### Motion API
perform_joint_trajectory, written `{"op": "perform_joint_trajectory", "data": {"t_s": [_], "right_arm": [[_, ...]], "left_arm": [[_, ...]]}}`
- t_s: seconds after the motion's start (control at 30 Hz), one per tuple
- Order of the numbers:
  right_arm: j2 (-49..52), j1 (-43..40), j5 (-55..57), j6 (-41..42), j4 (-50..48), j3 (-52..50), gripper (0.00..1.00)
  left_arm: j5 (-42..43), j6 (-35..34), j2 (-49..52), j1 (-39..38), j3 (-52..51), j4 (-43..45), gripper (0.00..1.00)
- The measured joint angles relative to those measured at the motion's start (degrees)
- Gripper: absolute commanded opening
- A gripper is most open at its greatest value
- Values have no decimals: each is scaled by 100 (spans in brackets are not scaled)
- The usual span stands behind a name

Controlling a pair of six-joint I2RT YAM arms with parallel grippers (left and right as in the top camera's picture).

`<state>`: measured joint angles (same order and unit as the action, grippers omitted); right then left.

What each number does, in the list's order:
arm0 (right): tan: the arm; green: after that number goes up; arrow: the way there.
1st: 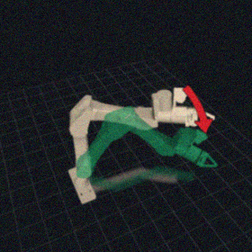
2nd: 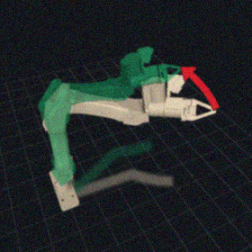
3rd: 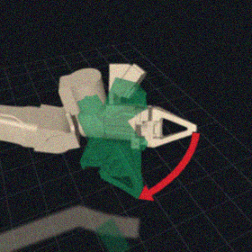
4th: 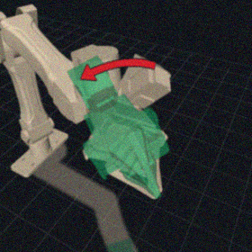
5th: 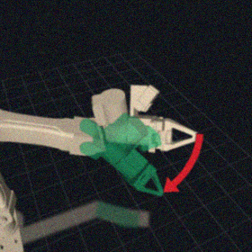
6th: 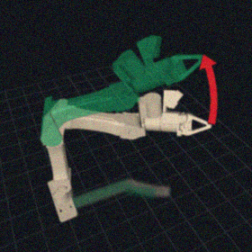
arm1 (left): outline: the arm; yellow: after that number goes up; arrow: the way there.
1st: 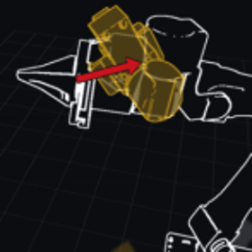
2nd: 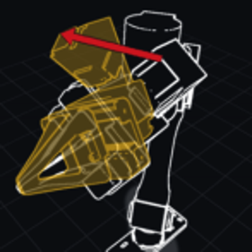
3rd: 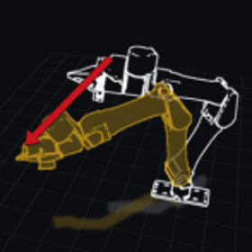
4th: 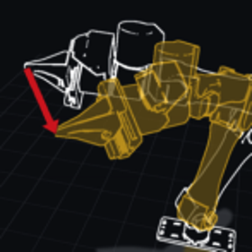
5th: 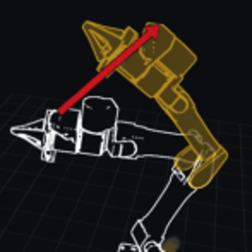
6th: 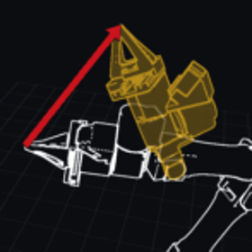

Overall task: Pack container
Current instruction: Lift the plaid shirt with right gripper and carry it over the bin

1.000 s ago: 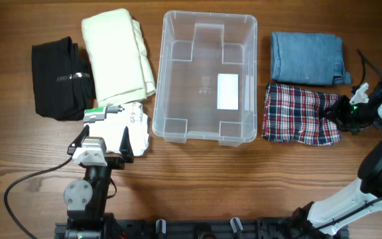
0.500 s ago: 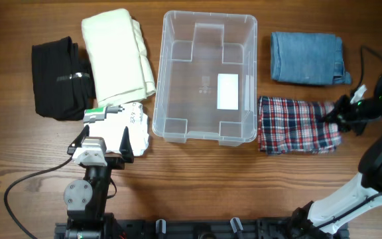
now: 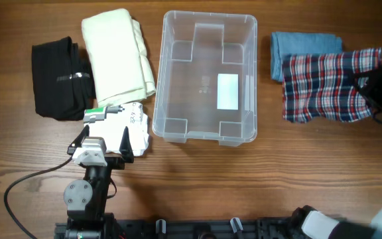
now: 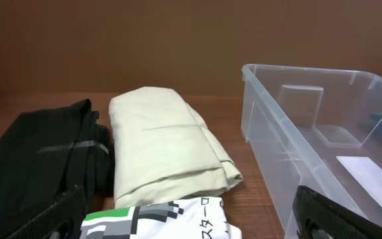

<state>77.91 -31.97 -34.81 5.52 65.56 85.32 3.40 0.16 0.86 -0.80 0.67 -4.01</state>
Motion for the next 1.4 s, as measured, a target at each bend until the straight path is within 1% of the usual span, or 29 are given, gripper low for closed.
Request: {"op": "perform_joint_trajectory", "data": {"t_s": [0.17,0.27,0.3,0.37,0.57,0.63,0.67,0.83,1.1,1.27,1.4], "right_arm": [[-745,470,-531,560,-498,2,4],[-1084,1025,-717,1152,-979,2,4],[-1141,1226,-734,1349,-1110,2,6],[-1174,1655,-699,1718,-1285,2,4],[-901,3071,-37,2435,-1532,2,4],[-787,3379,188,2566,-1585,2,4],[-592,3764,470,2767,-1635,2,4],[33,4535,1054,3362,-1832,2,4],[903,5182,1464,4048,-1976,2,4],[1185,5377,1561,4310,-1989,2,4],[1211,5429,1731,4631,-2002,-59,4]], "left_arm": [[0,2,0,0,0,0,100],[0,2,0,0,0,0,100],[0,2,0,0,0,0,100],[0,2,0,0,0,0,100],[0,2,0,0,0,0,100],[0,2,0,0,0,0,100],[0,2,0,0,0,0,100],[0,2,0,0,0,0,100],[0,2,0,0,0,0,100],[0,0,0,0,0,0,100],[0,2,0,0,0,0,100]]}}
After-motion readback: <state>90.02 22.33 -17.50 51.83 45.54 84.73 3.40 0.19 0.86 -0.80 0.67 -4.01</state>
